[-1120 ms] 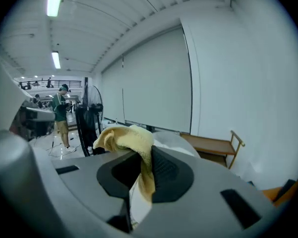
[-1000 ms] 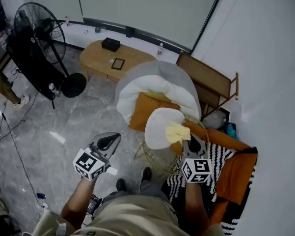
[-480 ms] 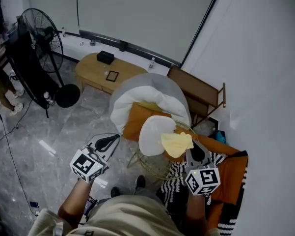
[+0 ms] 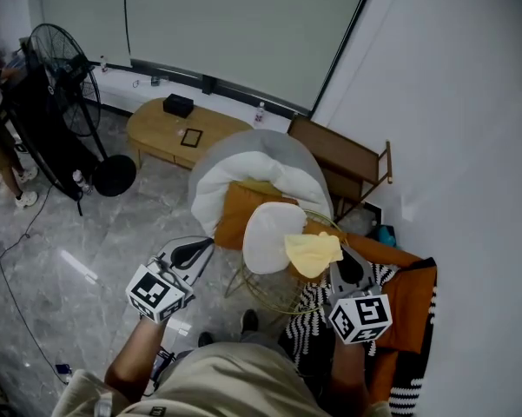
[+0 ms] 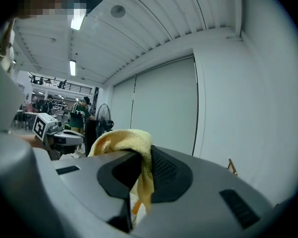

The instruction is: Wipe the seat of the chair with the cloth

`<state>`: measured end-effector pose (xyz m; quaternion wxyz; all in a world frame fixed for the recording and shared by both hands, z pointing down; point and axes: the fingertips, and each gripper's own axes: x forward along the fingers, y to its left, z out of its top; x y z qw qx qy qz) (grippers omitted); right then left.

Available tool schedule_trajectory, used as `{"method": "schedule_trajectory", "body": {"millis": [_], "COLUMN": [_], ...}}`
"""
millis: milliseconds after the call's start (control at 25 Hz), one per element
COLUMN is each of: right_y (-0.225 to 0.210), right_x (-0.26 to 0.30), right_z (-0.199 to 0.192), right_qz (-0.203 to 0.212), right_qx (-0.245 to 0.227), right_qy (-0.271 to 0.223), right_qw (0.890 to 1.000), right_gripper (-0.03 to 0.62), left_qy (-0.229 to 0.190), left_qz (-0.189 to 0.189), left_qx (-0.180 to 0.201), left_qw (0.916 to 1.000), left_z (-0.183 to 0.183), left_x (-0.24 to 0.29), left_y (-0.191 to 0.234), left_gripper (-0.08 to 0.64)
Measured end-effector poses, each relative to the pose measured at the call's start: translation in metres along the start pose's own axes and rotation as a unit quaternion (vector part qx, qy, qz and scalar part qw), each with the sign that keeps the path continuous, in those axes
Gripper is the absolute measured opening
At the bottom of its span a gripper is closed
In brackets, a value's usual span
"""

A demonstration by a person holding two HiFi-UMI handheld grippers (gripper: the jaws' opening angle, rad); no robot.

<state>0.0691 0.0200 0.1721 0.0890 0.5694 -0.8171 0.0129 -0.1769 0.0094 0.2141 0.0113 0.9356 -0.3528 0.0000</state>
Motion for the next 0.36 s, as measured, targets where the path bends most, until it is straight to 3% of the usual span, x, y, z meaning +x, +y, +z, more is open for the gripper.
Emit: {"method": "schedule_trajectory", "body": {"millis": [360], "right_y": [0.0005], "right_x": [0.0014], "right_z": [-0.0003], "right_qz": [-0.001], "right_qx": [0.002], "right_qy": [0.003], "right_qw": [1.0], "right_gripper": [0.045], "left_qy": [0.004], "left_qz": [0.002], "left_qx": [0.0], "left_qw": [1.0], "left_z": [0.0015], "left_x": [0.0001], "left_y": [0.0015], "left_gripper": [0.015]}}
